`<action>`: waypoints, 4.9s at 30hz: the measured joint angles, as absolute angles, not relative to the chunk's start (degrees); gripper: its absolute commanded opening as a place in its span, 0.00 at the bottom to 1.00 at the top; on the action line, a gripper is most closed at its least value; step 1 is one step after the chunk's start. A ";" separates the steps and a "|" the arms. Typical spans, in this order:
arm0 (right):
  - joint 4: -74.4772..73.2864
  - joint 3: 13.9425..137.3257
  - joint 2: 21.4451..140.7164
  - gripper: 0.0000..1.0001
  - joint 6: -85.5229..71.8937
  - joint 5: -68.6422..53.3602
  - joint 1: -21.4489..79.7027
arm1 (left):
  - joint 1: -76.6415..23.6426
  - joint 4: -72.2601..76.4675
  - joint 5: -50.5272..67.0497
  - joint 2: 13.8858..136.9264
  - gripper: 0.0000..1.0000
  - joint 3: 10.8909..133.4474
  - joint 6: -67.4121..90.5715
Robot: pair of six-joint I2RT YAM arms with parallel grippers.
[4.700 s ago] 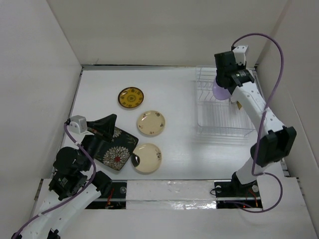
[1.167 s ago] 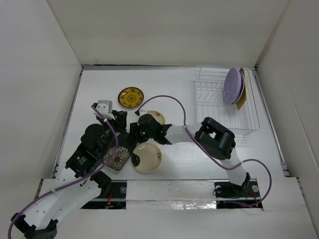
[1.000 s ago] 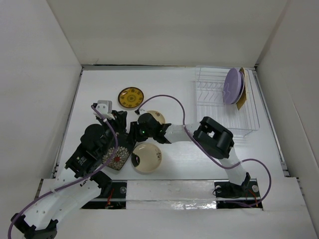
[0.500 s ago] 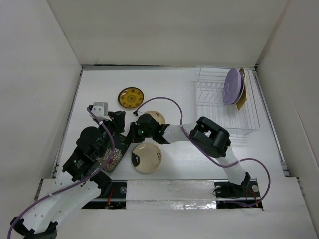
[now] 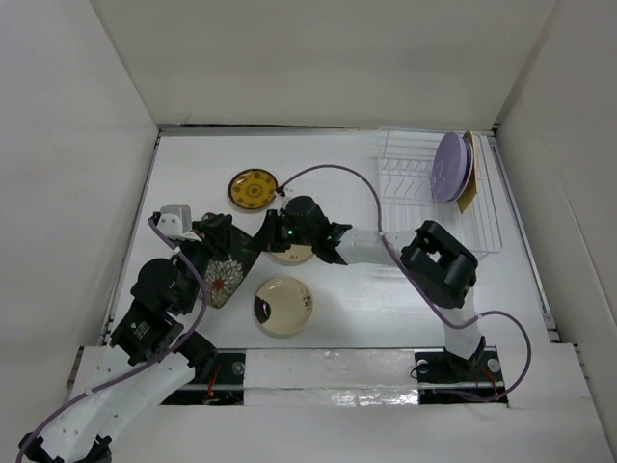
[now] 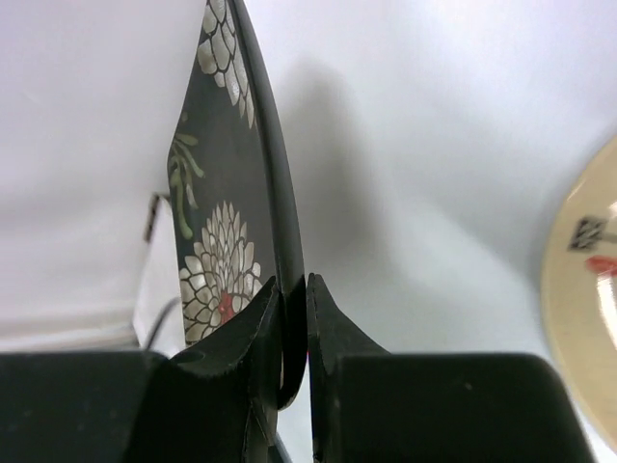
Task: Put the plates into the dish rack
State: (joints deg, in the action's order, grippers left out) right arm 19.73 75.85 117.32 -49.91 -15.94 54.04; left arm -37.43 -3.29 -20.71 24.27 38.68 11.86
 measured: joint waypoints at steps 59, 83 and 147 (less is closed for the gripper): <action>-8.08 79.05 89.19 0.00 15.64 42.96 12.82 | -37.41 -3.27 -21.02 20.58 0.26 38.68 12.10; -6.59 67.53 80.38 0.74 -6.33 44.47 20.36 | -37.41 -3.27 -21.06 23.31 0.20 38.68 12.12; -12.05 86.63 89.82 0.00 0.47 56.77 25.80 | -37.41 -3.68 -20.08 18.41 0.07 38.68 12.29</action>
State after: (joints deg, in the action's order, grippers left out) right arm -12.05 86.63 89.82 0.47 56.77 25.80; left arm -37.41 -3.68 -20.08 18.41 38.68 12.29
